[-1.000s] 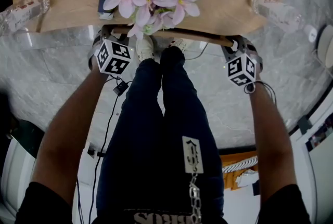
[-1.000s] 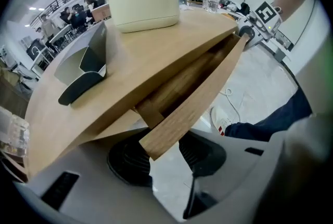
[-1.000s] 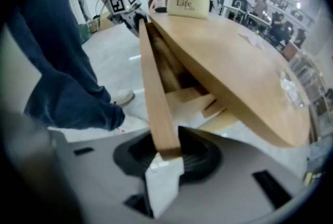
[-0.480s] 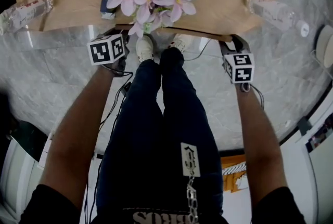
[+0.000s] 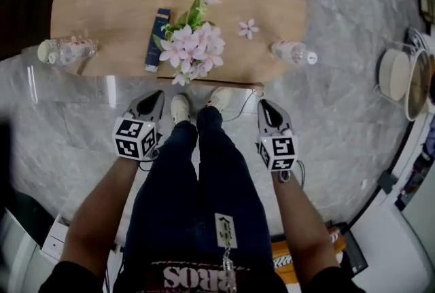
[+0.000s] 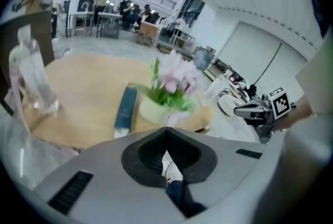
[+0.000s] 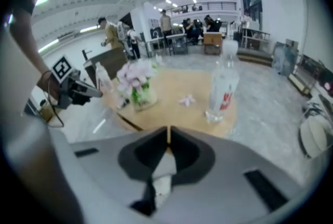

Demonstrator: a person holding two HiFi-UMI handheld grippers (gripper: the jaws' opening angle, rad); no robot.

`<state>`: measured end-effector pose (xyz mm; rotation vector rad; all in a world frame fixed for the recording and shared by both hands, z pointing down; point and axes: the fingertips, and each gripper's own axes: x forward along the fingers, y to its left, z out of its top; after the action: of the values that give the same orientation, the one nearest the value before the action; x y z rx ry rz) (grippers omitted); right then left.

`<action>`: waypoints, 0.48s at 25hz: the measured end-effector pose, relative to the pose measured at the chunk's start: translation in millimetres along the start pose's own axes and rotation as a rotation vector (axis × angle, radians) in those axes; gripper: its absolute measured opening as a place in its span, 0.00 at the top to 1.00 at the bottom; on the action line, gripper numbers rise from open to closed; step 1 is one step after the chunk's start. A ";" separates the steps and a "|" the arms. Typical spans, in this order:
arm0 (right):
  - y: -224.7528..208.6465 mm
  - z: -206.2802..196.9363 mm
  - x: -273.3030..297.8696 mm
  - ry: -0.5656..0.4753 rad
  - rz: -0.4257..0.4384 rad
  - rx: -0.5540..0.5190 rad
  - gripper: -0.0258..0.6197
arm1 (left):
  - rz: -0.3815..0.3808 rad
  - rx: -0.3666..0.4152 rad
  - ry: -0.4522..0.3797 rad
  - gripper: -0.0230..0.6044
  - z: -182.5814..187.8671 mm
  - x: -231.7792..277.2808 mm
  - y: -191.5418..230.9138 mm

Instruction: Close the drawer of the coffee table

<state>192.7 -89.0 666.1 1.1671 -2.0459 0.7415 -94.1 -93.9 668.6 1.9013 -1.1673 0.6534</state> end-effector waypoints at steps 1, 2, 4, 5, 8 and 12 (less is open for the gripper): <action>8.7 22.3 -19.5 -0.037 0.009 0.018 0.89 | -0.001 0.034 -0.047 0.93 26.3 -19.3 -11.3; 17.0 45.7 -39.1 -0.079 0.017 0.037 0.89 | -0.002 0.065 -0.098 0.93 54.1 -40.0 -21.8; 32.2 95.1 -75.4 -0.168 0.031 0.066 0.90 | -0.003 0.112 -0.205 0.93 109.9 -82.5 -42.0; 38.6 119.3 -91.6 -0.209 0.036 0.069 0.90 | -0.009 0.134 -0.256 0.93 136.1 -102.5 -52.8; 53.8 179.5 -135.1 -0.305 0.048 0.046 0.91 | -0.026 0.195 -0.376 0.93 199.9 -155.5 -85.0; 72.8 229.4 -188.3 -0.378 0.070 0.011 0.91 | 0.003 0.216 -0.447 0.93 243.2 -213.5 -110.0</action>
<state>140.3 -129.9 367.8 1.3275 -2.4041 0.5992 -84.8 -164.2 334.2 2.3070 -1.4180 0.3729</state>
